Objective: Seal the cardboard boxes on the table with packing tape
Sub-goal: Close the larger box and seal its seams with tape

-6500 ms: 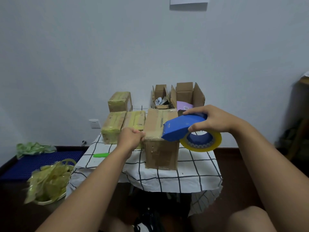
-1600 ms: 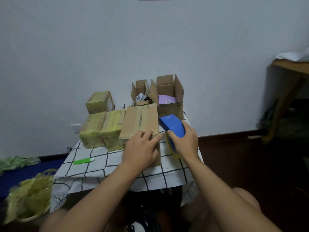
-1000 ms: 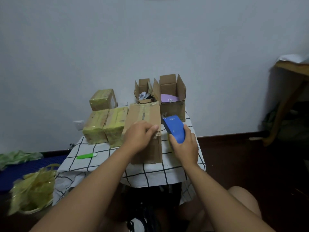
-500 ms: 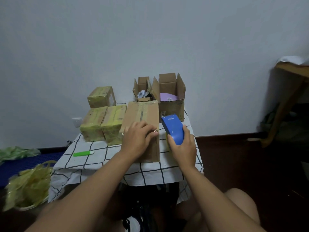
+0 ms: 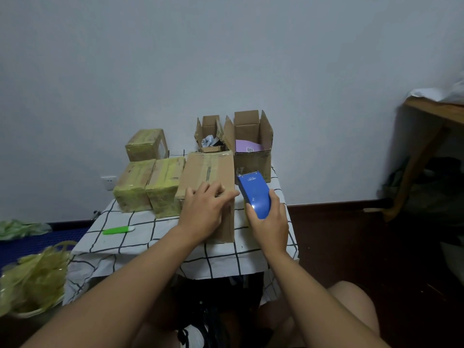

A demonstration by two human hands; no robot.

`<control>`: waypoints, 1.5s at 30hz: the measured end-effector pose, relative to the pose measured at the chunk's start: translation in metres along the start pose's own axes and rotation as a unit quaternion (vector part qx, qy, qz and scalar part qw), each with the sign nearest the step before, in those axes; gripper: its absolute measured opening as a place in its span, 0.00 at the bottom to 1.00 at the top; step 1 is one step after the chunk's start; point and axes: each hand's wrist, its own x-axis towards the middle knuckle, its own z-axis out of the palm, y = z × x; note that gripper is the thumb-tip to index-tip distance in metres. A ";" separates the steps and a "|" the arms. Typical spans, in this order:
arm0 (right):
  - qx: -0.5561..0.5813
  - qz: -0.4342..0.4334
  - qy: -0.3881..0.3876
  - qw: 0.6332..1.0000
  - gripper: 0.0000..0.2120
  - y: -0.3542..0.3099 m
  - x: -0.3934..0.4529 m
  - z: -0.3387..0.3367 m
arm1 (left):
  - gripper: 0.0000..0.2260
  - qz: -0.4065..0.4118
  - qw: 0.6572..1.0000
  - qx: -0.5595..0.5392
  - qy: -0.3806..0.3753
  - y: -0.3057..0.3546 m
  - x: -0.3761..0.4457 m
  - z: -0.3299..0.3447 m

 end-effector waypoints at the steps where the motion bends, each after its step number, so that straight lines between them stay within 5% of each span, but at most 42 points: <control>1: 0.000 -0.002 -0.001 1.000 0.34 0.000 0.000 0.000 | 0.20 0.002 1.000 0.001 -0.009 -0.002 0.000 -0.002; 9: 0.004 -0.002 -0.002 1.000 0.34 -0.001 0.001 -0.001 | 0.16 0.006 0.997 0.001 -0.083 0.007 0.012 -0.013; 15: -0.009 -0.008 0.004 1.000 0.34 -0.001 0.001 0.000 | 0.17 -0.030 0.985 -0.105 -0.137 -0.011 0.019 -0.020; 21: 0.002 -0.008 0.005 1.000 0.34 0.000 0.000 0.000 | 0.14 0.005 0.992 -0.060 -0.108 -0.004 0.021 -0.016; 31: -0.007 -0.018 -0.001 1.000 0.34 0.002 0.002 -0.001 | 0.27 -0.031 0.989 -0.105 -0.103 -0.011 0.008 -0.016; 36: -0.005 -0.015 -0.005 1.000 0.33 0.001 0.003 -0.002 | 0.12 -0.109 0.959 -0.248 -0.083 -0.028 0.012 -0.025; 45: -0.007 -0.020 -0.006 1.000 0.34 0.003 0.004 -0.002 | 0.11 -0.039 0.983 -0.170 -0.056 -0.034 0.009 -0.014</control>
